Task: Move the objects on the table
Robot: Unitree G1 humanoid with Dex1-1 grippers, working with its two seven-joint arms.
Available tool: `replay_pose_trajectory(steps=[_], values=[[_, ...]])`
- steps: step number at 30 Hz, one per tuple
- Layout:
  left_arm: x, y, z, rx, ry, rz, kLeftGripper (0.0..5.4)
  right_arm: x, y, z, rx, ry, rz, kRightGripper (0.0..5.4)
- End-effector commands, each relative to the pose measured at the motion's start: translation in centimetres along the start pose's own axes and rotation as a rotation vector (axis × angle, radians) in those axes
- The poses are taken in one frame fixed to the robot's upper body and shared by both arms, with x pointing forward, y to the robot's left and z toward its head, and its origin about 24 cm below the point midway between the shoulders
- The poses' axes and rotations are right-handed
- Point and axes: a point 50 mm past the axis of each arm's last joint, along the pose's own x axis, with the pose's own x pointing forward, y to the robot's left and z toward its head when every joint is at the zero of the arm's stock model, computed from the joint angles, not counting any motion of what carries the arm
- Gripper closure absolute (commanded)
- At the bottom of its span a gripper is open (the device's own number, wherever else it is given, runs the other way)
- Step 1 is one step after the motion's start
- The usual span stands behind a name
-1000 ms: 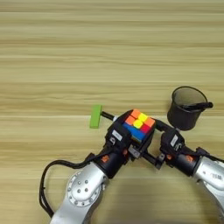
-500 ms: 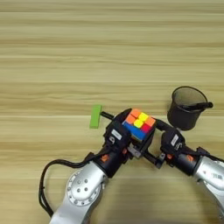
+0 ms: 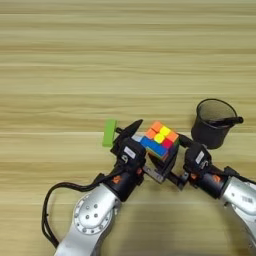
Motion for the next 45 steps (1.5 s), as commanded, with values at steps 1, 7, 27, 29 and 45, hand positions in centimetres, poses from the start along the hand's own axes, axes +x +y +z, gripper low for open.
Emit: replay_pose_trajectory(steps=[1,7,27,29,45], values=[[0.0,0.2,0.8,-0.037,-0.049,0.014,0.0,0.2,-0.5,0.1,-0.005,-0.016,-0.018,2.08],[-0.1,0.2,1.5,-0.078,-0.089,0.003,0.0,0.2,-0.5,0.0,-0.006,-0.011,-0.016,2.08],[-1.7,7.6,2.4,0.003,-0.159,0.512,0.0,0.2,-1.5,1.0,-0.007,-0.08,-0.084,2.09],[-2.2,8.6,2.1,0.033,-0.136,0.591,0.0,0.1,-1.9,1.3,-0.008,-0.102,-0.112,2.09],[-3.0,10.0,1.5,0.027,-0.105,0.711,0.0,-2.6,-9.4,4.8,-0.076,-0.231,-0.574,2.09]])
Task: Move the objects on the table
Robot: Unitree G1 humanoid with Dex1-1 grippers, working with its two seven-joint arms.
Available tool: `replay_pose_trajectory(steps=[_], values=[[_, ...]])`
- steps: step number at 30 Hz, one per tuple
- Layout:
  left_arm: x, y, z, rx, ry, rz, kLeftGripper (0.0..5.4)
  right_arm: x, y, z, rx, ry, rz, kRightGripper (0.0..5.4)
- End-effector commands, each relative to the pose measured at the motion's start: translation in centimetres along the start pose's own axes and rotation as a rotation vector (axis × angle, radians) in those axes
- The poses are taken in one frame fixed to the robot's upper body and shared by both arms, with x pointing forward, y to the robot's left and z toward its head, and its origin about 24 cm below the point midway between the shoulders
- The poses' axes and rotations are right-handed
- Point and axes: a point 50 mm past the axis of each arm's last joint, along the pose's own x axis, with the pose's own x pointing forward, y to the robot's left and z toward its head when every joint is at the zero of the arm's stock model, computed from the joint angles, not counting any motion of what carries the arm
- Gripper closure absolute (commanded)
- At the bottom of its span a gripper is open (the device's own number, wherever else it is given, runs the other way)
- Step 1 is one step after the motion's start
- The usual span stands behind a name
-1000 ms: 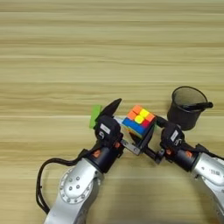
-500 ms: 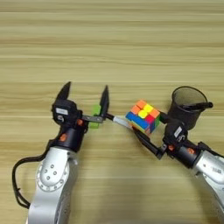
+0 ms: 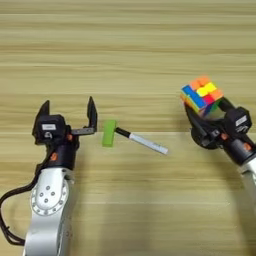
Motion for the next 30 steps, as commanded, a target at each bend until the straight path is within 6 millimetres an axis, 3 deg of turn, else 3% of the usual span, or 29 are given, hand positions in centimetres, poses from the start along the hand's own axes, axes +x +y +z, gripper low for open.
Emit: replay_pose_trajectory(steps=[1,8,12,20,30], values=[[0.1,0.0,-0.3,0.003,0.017,0.01,0.0,0.4,-3.0,1.3,-0.036,-0.034,-0.162,2.09],[0.1,0.0,-0.2,0.002,0.014,0.014,0.0,-0.6,-6.3,2.1,-0.076,-0.005,-0.337,2.09],[0.1,0.1,-0.1,0.002,0.012,0.016,0.0,-0.7,-7.2,2.1,-0.093,0.012,-0.391,2.09],[0.0,0.0,-0.1,0.001,0.013,0.017,0.0,-1.5,-9.5,0.1,-0.105,0.13,-0.512,2.09],[0.0,0.0,-0.6,0.018,0.043,0.02,0.0,-1.9,-9.1,-4.6,-0.127,0.387,-0.474,2.09]])
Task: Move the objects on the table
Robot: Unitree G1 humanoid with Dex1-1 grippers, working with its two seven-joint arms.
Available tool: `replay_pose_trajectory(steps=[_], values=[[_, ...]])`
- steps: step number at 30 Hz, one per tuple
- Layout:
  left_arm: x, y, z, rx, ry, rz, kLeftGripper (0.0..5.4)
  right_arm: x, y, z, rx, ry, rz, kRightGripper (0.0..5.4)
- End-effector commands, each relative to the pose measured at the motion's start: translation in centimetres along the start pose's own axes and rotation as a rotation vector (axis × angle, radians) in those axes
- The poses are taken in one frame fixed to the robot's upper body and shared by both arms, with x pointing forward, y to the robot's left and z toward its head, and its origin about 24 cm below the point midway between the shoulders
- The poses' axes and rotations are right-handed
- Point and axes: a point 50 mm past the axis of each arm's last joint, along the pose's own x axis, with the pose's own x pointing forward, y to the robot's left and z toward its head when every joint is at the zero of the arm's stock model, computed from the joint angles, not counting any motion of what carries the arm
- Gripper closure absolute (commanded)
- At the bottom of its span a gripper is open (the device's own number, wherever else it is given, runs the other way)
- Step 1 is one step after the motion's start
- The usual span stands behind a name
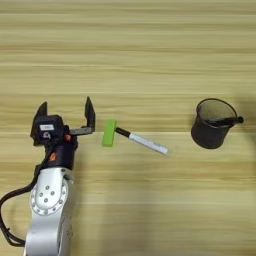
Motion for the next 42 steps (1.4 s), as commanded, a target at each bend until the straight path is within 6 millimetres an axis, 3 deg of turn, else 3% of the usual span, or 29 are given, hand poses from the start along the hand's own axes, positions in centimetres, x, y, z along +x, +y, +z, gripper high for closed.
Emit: replay_pose_trajectory(steps=[1,16,25,26,42], values=[[0.0,0.1,-0.6,0.025,0.043,0.007,0.0,0.4,0.4,-0.9,-0.034,0.064,0.033,2.09],[0.1,0.2,-1.0,0.024,0.068,0.016,0.0,-0.6,2.9,-2.8,0.032,0.196,0.153,2.09],[0.2,0.3,-1.0,0.023,0.063,0.02,0.0,-0.8,3.0,-3.2,0.028,0.243,0.144,2.09],[0.2,0.3,-0.9,0.023,0.063,0.022,0.0,-0.8,2.9,-3.3,0.029,0.25,0.143,1.72],[0.2,0.4,-0.9,0.02,0.06,0.023,0.0,-0.6,2.8,-2.7,0.018,0.197,0.122,0.04]])
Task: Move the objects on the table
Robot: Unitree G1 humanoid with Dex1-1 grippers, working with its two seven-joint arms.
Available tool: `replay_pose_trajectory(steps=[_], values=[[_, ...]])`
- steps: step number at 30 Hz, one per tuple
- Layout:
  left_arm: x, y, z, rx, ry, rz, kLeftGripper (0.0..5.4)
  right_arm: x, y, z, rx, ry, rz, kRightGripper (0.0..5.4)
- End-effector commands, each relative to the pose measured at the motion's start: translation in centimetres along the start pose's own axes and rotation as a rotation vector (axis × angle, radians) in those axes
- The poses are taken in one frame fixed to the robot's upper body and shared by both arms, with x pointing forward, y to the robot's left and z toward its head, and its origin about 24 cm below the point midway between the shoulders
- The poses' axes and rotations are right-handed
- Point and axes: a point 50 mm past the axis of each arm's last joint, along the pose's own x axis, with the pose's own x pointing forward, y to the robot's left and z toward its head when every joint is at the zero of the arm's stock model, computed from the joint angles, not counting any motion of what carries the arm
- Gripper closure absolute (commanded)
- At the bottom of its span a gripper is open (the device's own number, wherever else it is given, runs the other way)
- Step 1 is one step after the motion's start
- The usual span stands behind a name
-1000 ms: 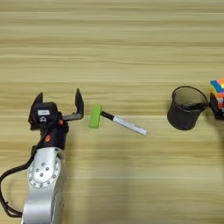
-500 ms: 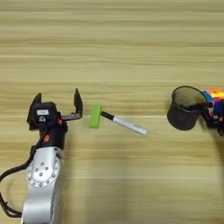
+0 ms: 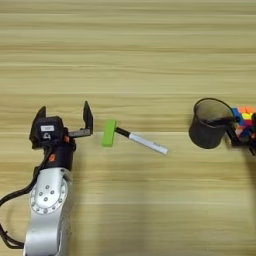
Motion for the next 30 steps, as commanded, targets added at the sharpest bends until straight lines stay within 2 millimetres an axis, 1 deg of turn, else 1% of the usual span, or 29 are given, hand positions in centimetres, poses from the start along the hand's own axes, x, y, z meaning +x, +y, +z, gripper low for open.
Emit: replay_pose_trajectory(steps=[1,4,9,15,20,24,30], values=[[0.1,0.0,0.0,-0.008,0.008,0.002,0.0,0.0,0.1,0.6,0.003,-0.038,0.006,0.04],[0.1,0.0,0.0,-0.008,0.009,0.003,0.0,0.0,0.2,0.9,0.003,-0.06,0.01,0.04],[0.1,0.0,0.0,-0.006,0.009,0.005,0.0,-0.3,1.4,1.2,-0.007,-0.096,0.077,0.04],[0.1,0.0,-0.1,-0.004,0.012,0.006,0.0,-0.4,1.8,1.2,-0.028,-0.102,0.106,0.04],[0.0,0.2,-0.4,0.008,0.028,0.009,0.0,-0.1,-0.2,1.4,-0.051,-0.104,-0.026,0.04],[0.0,0.2,-0.8,0.03,0.057,0.009,0.0,0.1,-1.3,1.9,-0.039,-0.136,-0.096,0.04],[-0.1,-0.3,-1.5,0.039,0.099,-0.03,0.0,0.3,-2.5,2.9,0.061,-0.222,-0.159,0.04]])
